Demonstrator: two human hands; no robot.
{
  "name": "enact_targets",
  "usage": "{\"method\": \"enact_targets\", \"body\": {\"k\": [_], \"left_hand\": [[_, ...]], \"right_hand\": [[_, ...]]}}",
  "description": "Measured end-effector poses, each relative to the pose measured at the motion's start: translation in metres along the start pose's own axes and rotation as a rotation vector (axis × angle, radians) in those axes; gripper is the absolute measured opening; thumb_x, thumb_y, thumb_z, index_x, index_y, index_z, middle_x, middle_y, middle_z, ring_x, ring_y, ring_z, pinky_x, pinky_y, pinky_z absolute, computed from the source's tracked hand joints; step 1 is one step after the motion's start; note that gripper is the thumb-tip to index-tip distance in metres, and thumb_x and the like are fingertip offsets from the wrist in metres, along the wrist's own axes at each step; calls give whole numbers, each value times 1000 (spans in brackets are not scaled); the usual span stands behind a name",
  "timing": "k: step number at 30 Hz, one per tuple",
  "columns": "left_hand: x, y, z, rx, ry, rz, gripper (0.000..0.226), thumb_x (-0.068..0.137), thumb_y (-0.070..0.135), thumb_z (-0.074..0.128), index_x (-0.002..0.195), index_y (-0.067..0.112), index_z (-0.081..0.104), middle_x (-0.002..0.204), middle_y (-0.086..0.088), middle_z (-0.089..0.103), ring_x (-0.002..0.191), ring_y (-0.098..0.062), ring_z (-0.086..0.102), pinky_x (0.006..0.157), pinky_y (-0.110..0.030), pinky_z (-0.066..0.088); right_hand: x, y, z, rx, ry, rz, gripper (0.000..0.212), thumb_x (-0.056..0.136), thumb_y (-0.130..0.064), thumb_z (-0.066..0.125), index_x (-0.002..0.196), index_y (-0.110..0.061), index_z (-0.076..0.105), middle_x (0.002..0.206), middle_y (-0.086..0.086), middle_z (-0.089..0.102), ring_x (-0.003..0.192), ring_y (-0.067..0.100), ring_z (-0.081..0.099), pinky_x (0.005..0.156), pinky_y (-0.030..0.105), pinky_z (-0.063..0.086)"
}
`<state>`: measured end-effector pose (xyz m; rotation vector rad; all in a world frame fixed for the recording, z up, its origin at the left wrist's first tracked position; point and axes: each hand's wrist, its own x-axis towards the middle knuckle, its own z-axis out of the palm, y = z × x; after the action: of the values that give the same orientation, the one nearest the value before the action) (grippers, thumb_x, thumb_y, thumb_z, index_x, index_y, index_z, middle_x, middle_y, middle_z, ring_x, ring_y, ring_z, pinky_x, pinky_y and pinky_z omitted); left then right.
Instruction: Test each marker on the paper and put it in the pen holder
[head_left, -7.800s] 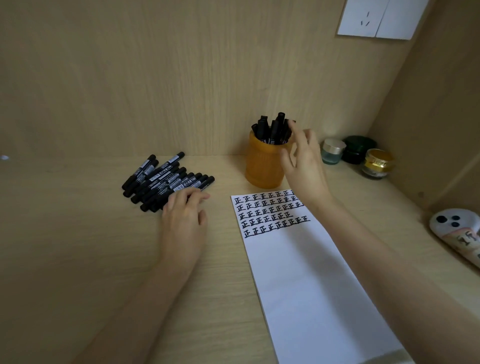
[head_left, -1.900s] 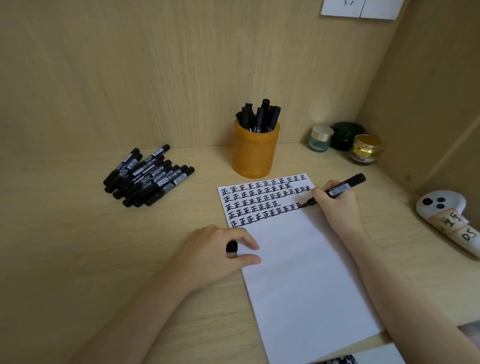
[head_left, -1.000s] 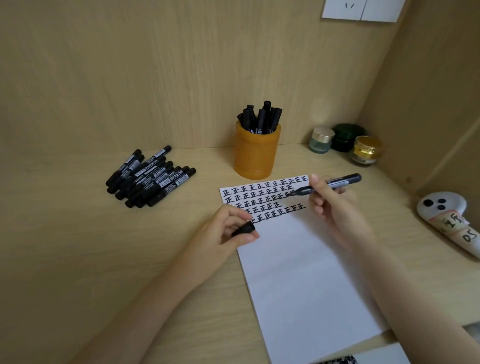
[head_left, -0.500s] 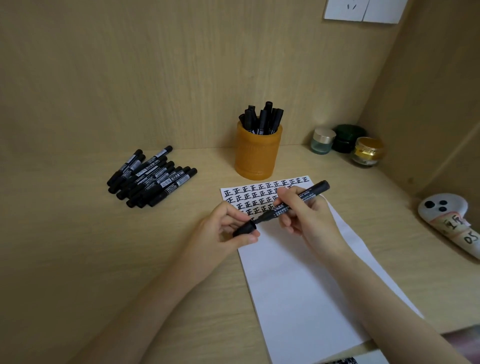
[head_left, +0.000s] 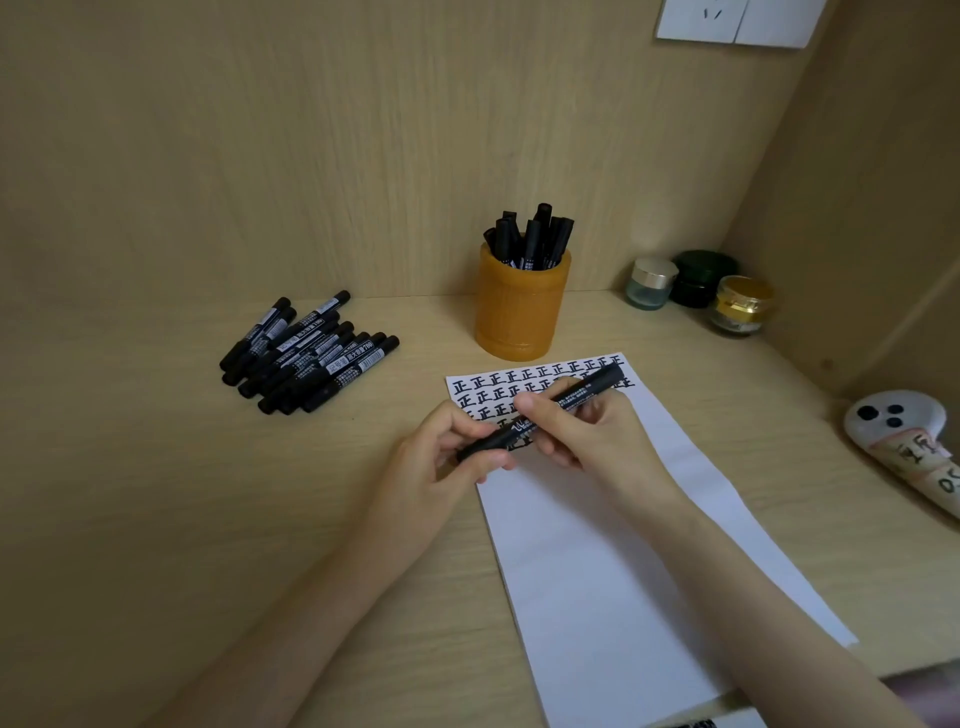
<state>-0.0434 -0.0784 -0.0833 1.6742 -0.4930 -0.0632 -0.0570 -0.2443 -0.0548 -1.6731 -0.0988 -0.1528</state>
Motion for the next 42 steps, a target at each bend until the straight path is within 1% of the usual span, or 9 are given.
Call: {"method": "enact_targets", "body": {"k": [5,13,18,22,24,26,28,31,42], "left_hand": [[1,1,0,-36,62,17,19,81,-2,66,80,12,53,69,12,71,62,2,61,60,-11,45],[0,1,-1,-59,64,61,18,82,-5,63,80,10,52,70,9,72,60,3,60,61,-11,44],[2,-2,-2,-26,77,74,13,84,-2,63,84,8,53,71,10,71,65,4,61,65,-9,43],[4,2,-1,-4,100,106,7,86,5,61,87,5,54,70,4,70,72,0,64,68,-11,45],[3,2,-2,27,114,119,5,88,10,61,87,10,55,72,2,70,74,-6,65,70,-18,48],[3,2,-3,57,126,122,4,89,14,59,87,13,56,72,0,68,72,-12,63,69,-25,46],[3,2,-4,76,134,129,4,90,15,57,88,11,57,69,-2,66,66,-8,60,62,-19,43],[5,1,-5,108,133,144,10,91,22,55,87,13,58,66,0,64,61,-5,56,61,-20,41],[5,-1,-9,182,123,108,21,89,47,45,93,32,58,66,3,63,59,-31,51,57,-45,42]], "right_hand": [[5,-4,5,2,-11,-26,19,88,-15,66,70,-14,61,52,4,56,48,10,48,47,16,38],[8,1,8,40,-46,27,21,89,-16,66,68,-18,63,53,3,56,49,12,48,48,17,38],[11,8,10,20,-53,70,38,78,-41,66,75,-4,63,55,6,52,48,12,44,50,24,31],[11,7,5,3,109,44,39,74,-46,67,98,-15,60,73,-1,57,64,10,51,55,19,40],[11,11,-3,-208,316,-64,47,79,-49,66,118,-26,53,105,-10,55,92,6,51,76,12,42],[11,14,-11,-598,367,-391,35,89,-40,64,122,-29,56,119,-11,47,107,7,37,94,10,29],[12,17,-13,-835,201,-672,20,92,-31,60,110,-25,67,116,-7,55,104,10,36,95,18,28],[14,23,-7,-949,2,-801,19,89,-26,64,105,-18,71,99,-7,66,91,15,44,81,32,39],[36,-2,0,-326,248,-312,20,81,-18,76,96,-27,66,86,-6,62,73,8,55,66,14,42]]}}
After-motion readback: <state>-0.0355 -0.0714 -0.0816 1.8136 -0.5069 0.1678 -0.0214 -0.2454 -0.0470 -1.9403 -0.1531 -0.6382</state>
